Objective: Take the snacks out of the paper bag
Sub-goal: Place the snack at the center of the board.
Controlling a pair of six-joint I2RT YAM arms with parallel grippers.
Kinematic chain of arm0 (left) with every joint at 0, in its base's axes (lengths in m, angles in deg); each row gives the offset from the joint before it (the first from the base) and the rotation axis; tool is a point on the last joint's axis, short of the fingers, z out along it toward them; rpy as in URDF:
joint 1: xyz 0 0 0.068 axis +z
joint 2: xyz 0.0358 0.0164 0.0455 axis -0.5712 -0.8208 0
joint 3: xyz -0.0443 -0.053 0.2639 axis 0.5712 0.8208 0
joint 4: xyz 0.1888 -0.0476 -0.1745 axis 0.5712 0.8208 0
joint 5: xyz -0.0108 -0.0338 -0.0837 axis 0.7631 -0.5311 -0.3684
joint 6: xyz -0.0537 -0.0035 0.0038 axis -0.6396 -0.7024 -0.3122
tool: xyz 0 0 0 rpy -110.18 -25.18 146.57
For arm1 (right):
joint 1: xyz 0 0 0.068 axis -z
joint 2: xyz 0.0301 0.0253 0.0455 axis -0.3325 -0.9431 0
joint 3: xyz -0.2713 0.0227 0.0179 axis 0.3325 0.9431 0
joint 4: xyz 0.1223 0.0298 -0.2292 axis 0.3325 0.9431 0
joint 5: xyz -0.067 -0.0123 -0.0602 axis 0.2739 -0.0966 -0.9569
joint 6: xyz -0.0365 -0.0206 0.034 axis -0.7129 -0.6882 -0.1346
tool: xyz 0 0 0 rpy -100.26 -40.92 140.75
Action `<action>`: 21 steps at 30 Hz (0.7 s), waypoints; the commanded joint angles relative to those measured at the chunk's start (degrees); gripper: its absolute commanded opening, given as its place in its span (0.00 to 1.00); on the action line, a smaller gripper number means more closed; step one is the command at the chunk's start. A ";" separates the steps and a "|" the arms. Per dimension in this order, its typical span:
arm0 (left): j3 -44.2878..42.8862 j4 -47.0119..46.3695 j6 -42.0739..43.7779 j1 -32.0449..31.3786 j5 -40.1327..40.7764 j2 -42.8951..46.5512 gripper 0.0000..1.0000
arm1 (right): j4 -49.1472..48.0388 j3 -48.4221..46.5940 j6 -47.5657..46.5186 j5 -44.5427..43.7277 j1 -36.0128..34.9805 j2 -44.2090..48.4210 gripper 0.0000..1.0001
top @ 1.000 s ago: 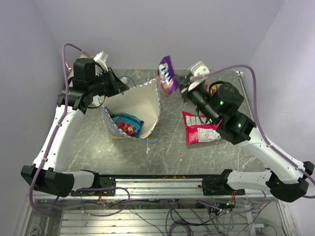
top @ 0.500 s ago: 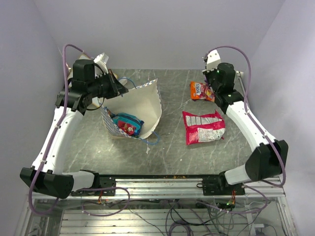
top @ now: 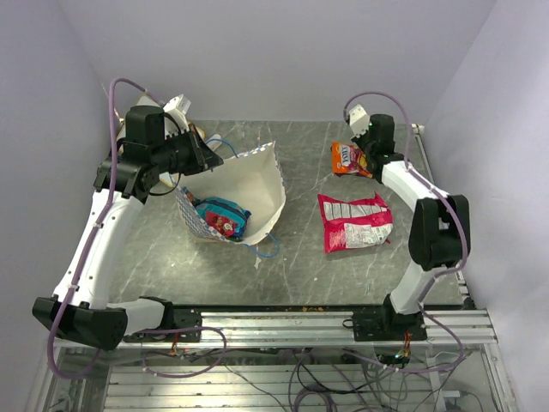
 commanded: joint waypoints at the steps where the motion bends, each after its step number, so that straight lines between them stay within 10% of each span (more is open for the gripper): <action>1: -2.39 0.79 1.31 -0.68 -1.04 0.46 0.07 | -3.50 -5.17 -6.66 -0.62 -1.24 -5.11 0.00; 21: -2.51 0.52 1.16 -0.68 -2.22 -0.60 0.07 | 2.19 -7.31 5.82 -3.08 -8.44 -14.48 0.00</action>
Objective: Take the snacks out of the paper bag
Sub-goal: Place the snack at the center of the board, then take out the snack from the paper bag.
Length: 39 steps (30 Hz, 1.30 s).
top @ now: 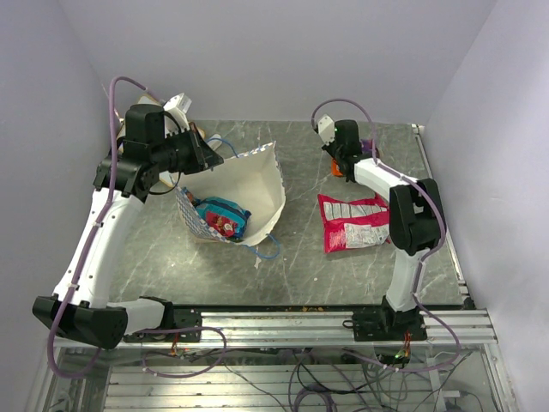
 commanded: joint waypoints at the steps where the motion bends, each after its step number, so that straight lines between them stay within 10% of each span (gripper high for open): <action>1: -1.52 0.17 0.47 -0.57 -2.08 -0.26 0.07 | -0.05 0.02 4.72 -1.43 0.20 -1.64 0.00; 6: -1.08 -0.03 0.13 -0.57 -2.74 -0.12 0.07 | 2.70 -2.59 7.30 -0.73 0.82 -1.70 0.04; 15: 3.93 -6.77 -1.65 -0.57 -10.99 2.32 0.07 | 16.55 -5.43 21.65 6.23 0.17 14.26 0.57; 32: 18.82 -10.47 -13.23 -1.25 -18.36 14.47 0.07 | -0.86 23.34 33.86 32.82 -32.38 51.52 0.58; 39: 20.42 -7.04 -16.74 -3.14 -19.33 16.08 0.07 | -2.70 30.36 23.75 21.40 -48.96 47.79 0.49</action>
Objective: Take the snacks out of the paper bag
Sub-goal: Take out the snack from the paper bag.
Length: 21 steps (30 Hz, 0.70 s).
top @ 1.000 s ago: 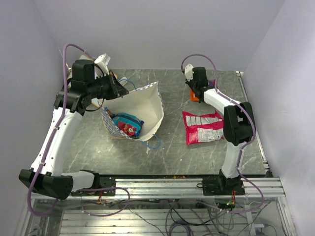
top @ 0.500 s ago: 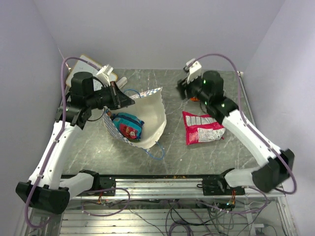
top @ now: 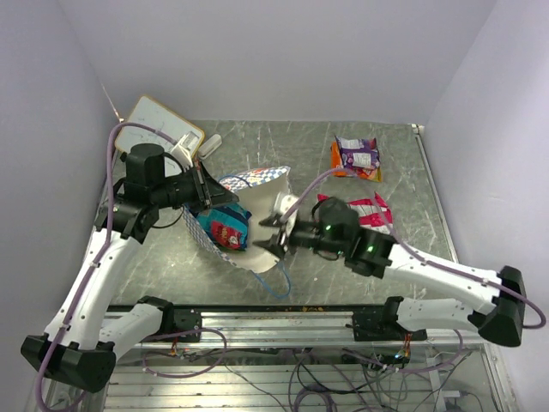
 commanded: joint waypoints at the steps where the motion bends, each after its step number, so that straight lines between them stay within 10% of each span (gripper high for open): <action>1: -0.43 3.37 -3.03 -1.65 -2.18 1.87 0.07 | -3.54 3.59 -7.05 -11.52 -8.86 -4.39 0.44; 14: 3.50 3.62 -6.44 -2.09 0.71 8.09 0.07 | -13.93 4.31 -11.35 -20.39 -24.70 -19.18 0.34; 21: 4.74 4.32 -7.77 -2.18 3.39 10.55 0.07 | -20.56 9.40 -8.21 -34.34 -21.72 -18.05 0.47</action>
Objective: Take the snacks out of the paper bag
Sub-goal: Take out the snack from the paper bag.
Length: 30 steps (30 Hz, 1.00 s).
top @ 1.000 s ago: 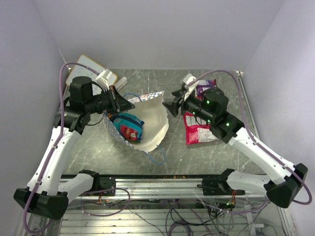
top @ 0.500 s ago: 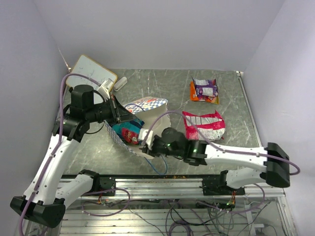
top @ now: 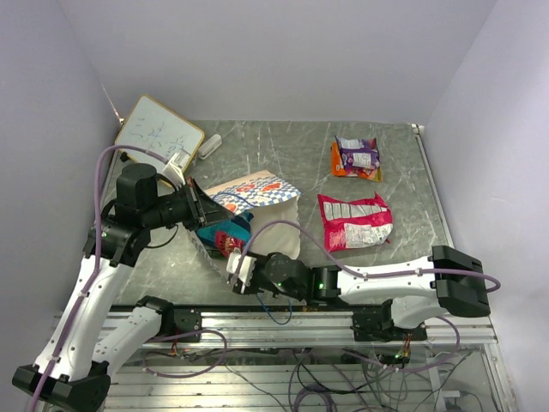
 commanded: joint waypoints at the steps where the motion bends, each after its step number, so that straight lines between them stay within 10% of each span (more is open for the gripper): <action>1: 0.75 -1.12 -2.20 -0.54 1.65 2.00 0.07 | -5.10 2.34 0.51 -8.53 2.92 0.95 0.49; 19: -1.23 -0.59 -2.05 -0.54 2.01 1.14 0.07 | -14.29 -0.71 -7.57 5.59 11.50 -14.83 0.84; 24: -1.57 0.16 -0.75 -0.63 2.12 0.47 0.07 | -13.82 -4.07 -7.71 13.83 14.29 -18.48 0.77; 30: -0.65 -0.11 -0.87 -0.63 4.01 0.83 0.07 | -11.47 -5.25 -7.86 17.86 14.78 -17.92 0.46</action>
